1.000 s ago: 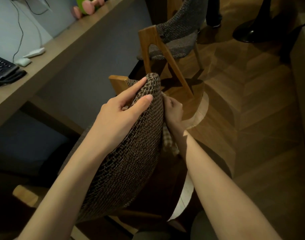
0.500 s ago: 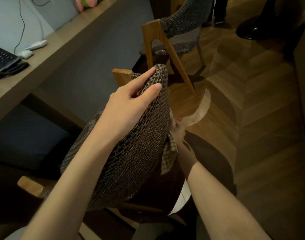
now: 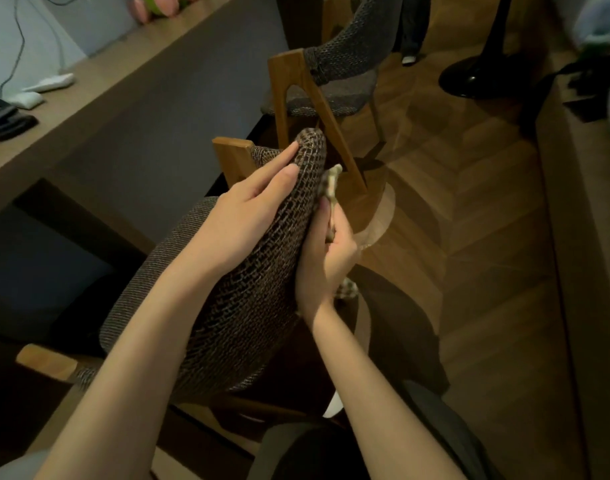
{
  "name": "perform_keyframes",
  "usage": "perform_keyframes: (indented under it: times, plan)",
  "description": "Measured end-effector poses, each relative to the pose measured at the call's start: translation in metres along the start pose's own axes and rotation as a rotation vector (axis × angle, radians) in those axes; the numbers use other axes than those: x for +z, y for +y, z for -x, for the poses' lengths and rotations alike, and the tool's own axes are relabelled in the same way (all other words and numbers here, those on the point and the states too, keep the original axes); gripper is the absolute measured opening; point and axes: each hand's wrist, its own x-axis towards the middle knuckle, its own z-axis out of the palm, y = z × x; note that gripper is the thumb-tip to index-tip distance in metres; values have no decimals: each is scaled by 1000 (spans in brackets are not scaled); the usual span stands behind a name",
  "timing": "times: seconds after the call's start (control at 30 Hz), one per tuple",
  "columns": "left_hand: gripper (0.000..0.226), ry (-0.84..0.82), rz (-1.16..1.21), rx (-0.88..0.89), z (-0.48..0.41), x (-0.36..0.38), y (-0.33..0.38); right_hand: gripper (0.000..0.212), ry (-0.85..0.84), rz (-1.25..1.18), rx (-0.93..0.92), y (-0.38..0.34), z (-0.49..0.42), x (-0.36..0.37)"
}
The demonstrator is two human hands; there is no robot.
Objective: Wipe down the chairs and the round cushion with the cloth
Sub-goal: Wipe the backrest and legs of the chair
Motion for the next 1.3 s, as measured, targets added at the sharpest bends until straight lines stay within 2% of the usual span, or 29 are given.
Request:
perform_keyframes:
  times: [0.13, 0.2, 0.27, 0.33, 0.43, 0.53, 0.63, 0.7, 0.8, 0.9, 1.0, 1.07, 1.2, 1.3]
  plan:
    - [39, -18, 62, 23, 30, -9, -18, 19, 62, 172, 224, 39, 16, -14]
    - [40, -1, 132, 27, 49, -11, -31, 23, 49, 203, 422, 46, 15, -18]
    - [45, 28, 173, 44, 68, -10, -44, 29, 47, 183, 505, 37, 14, -17]
    - [44, 62, 178, 61, 84, -8, -55, 25, 88, 127, 426, 11, 17, -11]
    - [32, 142, 149, 25, 101, -5, -68, 14, 73, 19, 186, -36, 33, -1]
    - [34, 178, 118, 46, 110, -5, -78, 28, 42, -24, -4, -64, 53, 4]
    - [42, 178, 138, 111, 115, -3, -91, 31, 98, 52, -42, -58, 67, 4]
    - [43, 185, 117, 138, 118, -3, -96, 32, 107, 84, 69, -43, 74, 1]
    - [47, 199, 81, 154, 124, -2, -102, 31, 138, 30, 365, -28, 84, -3]
    - [46, 227, 14, 175, 135, -2, -114, 32, 190, 154, 496, -19, 86, -7]
    - [46, 225, -29, 183, 145, -5, -129, 33, 199, 129, 685, -27, 80, -10]
    - [44, 238, -81, 195, 153, -8, -141, 34, 178, 75, 636, -44, 79, -7]
    - [42, 277, -166, 215, 166, -11, -164, 34, 153, 65, 278, -74, 86, 8]
    - [41, 316, -193, 235, 170, -10, -168, 34, 151, 106, 229, -71, 96, 8]
